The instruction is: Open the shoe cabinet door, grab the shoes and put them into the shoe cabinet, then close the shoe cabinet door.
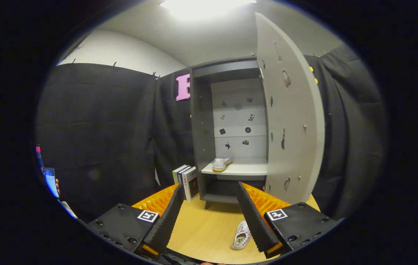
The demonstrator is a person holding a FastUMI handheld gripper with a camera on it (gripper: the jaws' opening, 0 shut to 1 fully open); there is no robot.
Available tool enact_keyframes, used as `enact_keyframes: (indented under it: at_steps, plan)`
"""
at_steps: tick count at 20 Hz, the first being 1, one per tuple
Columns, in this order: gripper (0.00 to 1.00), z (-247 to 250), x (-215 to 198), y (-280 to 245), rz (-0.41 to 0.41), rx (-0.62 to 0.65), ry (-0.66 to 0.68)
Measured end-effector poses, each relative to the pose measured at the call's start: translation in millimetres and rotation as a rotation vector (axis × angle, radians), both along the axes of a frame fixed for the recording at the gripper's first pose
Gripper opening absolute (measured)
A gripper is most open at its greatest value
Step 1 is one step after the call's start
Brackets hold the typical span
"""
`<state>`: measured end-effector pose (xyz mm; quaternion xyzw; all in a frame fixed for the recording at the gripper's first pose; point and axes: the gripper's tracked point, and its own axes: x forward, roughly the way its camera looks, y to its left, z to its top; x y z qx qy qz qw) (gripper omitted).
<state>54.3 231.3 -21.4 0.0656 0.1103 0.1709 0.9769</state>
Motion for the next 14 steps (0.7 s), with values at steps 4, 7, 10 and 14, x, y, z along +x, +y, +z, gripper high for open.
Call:
enact_keyframes:
  at_steps: [4,7,10,14]
  plan:
    - [0.91,-38.4,20.9,38.8,0.072,-0.004,0.065]
    - [0.91,-79.0,35.7,55.7,0.107,-0.04,0.131]
    - [0.91,-129.8,49.7,66.4,0.129,-0.068,0.213]
    - [0.91,-208.2,61.4,68.7,0.15,-0.136,0.338]
